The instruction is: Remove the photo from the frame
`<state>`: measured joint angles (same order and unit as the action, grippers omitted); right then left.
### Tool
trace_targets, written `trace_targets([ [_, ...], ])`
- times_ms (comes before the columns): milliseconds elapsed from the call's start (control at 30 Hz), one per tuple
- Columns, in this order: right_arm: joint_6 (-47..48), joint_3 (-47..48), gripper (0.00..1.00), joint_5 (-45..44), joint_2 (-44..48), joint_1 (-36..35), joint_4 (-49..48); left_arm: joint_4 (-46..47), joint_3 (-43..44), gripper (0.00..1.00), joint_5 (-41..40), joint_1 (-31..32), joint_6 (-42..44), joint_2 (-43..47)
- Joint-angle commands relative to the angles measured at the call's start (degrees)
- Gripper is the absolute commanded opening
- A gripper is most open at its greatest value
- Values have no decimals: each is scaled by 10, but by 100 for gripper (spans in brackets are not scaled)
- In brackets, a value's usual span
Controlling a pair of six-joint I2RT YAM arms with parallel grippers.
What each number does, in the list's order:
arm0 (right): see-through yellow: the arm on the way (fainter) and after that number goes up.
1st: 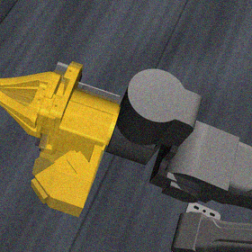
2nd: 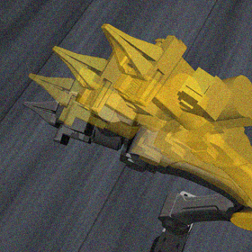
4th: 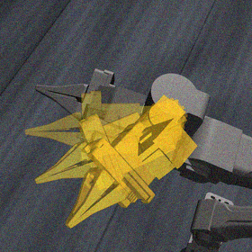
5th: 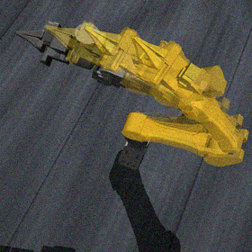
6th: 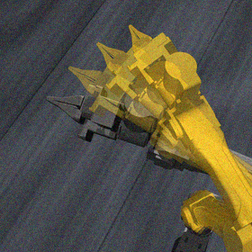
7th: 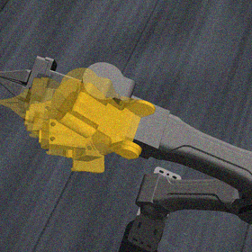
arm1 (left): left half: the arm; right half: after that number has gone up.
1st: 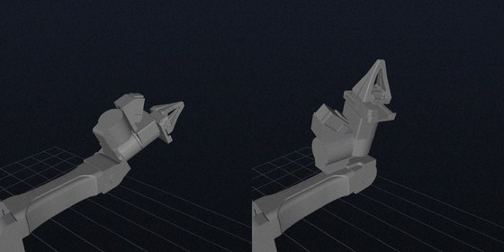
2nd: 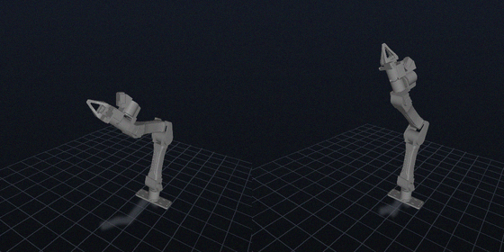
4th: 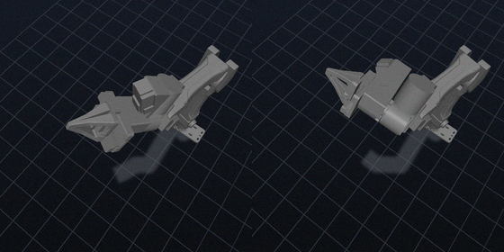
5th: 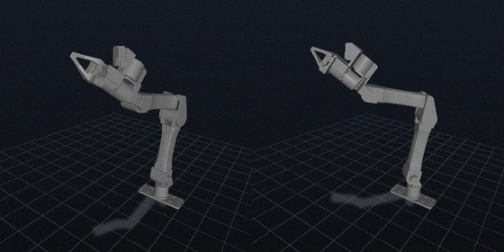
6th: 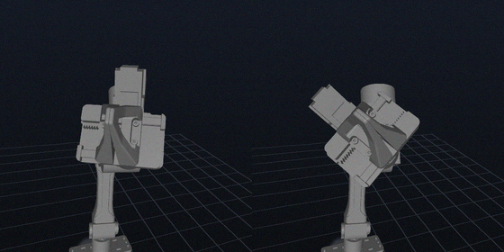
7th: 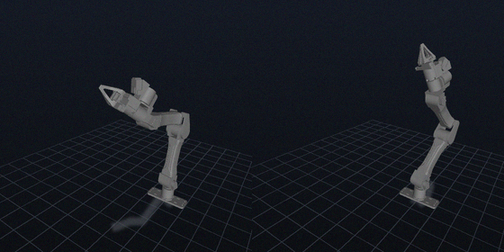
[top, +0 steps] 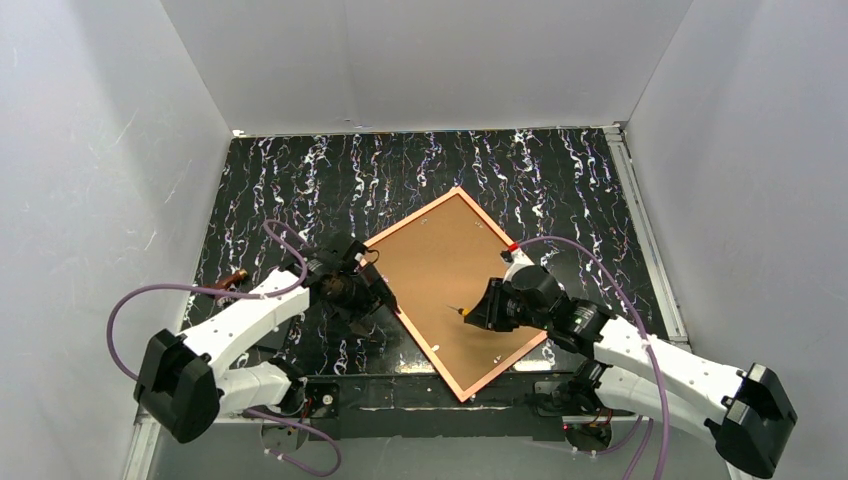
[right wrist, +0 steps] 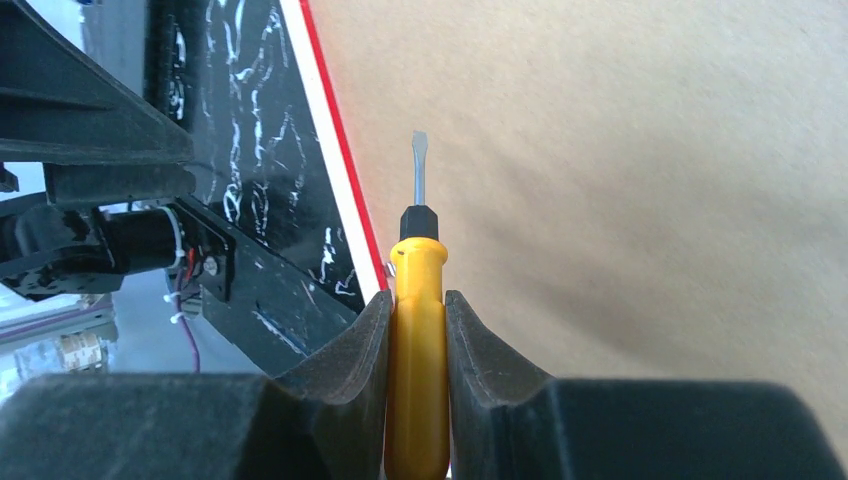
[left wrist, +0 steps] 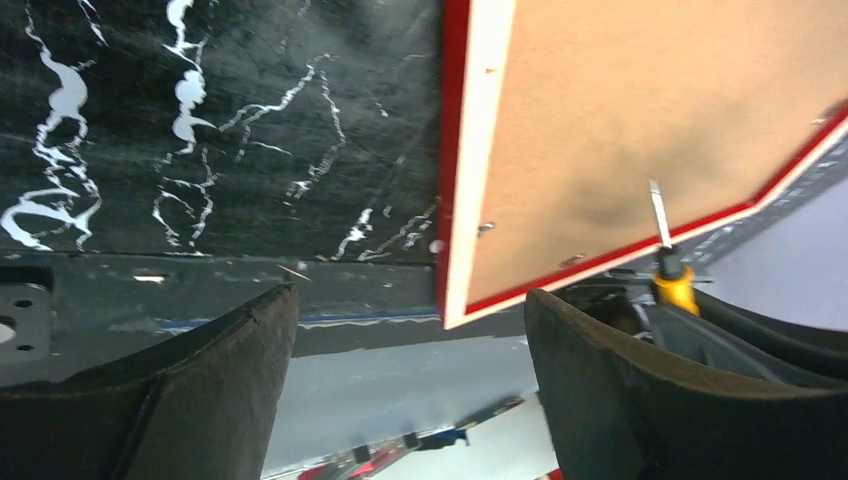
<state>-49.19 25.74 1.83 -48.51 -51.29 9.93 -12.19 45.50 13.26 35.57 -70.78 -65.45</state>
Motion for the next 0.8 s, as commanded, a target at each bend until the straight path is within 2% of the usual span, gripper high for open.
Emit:
trace_targets([
  [0,-7,16,1,-37,43,-1,64,-42,-33,83,2,-2,53,-35],
  [167,-11,-1,1,-40,70,0,60,32,-63,85,-5,-2,57,-74],
  [333,-15,-9,1,-43,75,-1,60,112,-99,85,-16,1,40,-75],
  [500,-18,-18,1,-41,77,-1,44,147,-82,86,-14,9,33,-116],
  [633,-18,-16,1,-42,71,-1,42,209,-79,80,-3,20,15,-165],
  [767,-21,-18,1,-41,72,-1,41,192,-69,69,-37,39,19,-184],
])
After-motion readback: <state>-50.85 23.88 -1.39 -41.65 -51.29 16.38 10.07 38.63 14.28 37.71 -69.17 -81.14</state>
